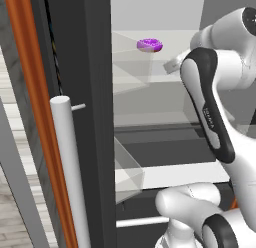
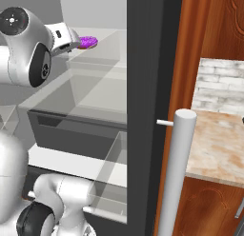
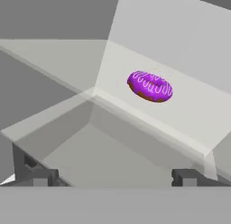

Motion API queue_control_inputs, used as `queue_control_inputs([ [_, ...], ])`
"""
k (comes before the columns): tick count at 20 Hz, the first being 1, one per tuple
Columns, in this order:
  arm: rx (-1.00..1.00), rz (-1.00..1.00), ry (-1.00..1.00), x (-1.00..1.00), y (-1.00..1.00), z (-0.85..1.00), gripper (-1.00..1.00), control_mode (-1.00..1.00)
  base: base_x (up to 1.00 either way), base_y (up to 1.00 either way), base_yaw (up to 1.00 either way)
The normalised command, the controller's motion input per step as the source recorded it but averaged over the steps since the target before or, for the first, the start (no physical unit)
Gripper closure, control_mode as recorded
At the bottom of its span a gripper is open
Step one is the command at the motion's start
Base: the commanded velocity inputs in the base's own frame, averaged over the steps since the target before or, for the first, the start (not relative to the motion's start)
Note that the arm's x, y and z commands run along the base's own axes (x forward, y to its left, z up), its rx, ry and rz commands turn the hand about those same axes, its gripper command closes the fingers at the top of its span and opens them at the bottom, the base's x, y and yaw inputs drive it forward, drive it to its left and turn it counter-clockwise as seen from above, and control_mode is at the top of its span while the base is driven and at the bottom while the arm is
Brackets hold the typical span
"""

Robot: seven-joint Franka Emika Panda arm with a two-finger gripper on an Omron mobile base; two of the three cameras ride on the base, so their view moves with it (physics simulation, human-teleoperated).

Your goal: Take the donuts from the fridge and place them on the empty tray on the dining counter.

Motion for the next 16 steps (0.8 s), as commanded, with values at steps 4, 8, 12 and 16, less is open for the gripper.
queue_control_inputs([
  [4, 0.00, 0.00, 0.00, 0.57, 0.00, 0.12, -1.00, -1.00, 0.00, 0.00, 0.00],
  [8, 0.00, 0.00, 0.03, 0.53, 0.03, 0.02, -1.00, -1.00, 0.00, 0.00, 0.00],
  [12, 0.00, 0.00, 0.11, 0.51, 0.09, 0.00, -1.00, -1.00, 0.00, 0.00, 0.00],
  [16, 0.00, -0.01, 0.16, 0.37, 0.18, 0.00, -1.00, -1.00, 0.00, 0.00, 0.00],
])
